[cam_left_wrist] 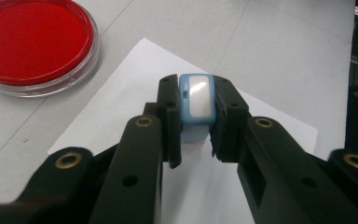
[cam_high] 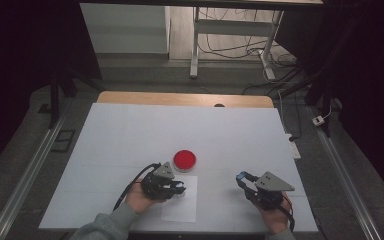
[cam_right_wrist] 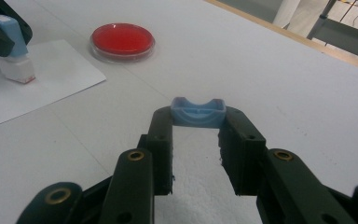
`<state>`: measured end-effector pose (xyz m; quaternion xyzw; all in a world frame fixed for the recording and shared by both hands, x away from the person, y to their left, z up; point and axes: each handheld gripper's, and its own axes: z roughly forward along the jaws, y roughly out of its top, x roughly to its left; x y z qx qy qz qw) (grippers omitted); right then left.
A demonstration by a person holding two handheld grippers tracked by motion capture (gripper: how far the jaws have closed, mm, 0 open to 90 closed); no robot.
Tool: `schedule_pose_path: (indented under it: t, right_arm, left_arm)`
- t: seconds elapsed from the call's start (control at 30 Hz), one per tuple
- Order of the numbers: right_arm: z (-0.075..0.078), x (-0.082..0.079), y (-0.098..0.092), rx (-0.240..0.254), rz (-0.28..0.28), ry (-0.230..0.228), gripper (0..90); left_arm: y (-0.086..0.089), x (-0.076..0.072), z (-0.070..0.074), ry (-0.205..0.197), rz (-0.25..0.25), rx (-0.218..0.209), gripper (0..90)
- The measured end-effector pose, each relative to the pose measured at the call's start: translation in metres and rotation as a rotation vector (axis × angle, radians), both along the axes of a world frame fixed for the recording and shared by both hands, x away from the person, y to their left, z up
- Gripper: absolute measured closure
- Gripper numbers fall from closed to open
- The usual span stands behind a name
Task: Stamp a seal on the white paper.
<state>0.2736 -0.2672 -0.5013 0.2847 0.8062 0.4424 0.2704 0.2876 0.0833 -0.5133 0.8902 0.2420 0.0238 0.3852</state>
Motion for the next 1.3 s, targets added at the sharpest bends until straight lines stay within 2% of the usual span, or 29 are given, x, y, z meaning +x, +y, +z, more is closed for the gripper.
schedule_pose_path:
  t: [0.5, 0.7, 0.93, 1.1, 1.3]
  right_arm:
    - [0.0001, -0.0002, 0.0000, 0.000, -0.001, 0.000, 65.9]
    - [0.0002, -0.0003, 0.0003, -0.001, 0.000, 0.000, 65.9]
    - [0.0002, -0.0005, 0.0007, 0.003, 0.001, -0.002, 65.9]
    - [0.0003, -0.0007, 0.0007, 0.004, 0.001, -0.002, 65.9]
    - [0.0001, -0.0006, 0.0011, 0.003, 0.003, -0.002, 65.9]
  left_arm:
    - [-0.0051, -0.0039, -0.0003, -0.025, -0.003, 0.053, 75.4]
    - [-0.0058, -0.0037, -0.0013, -0.019, 0.000, 0.056, 75.4]
    - [-0.0069, -0.0055, -0.0013, -0.031, 0.001, 0.069, 75.6]
    - [-0.0052, -0.0055, -0.0030, -0.026, 0.008, 0.052, 75.7]
    - [-0.0072, -0.0087, -0.0028, -0.051, 0.008, 0.070, 75.7]
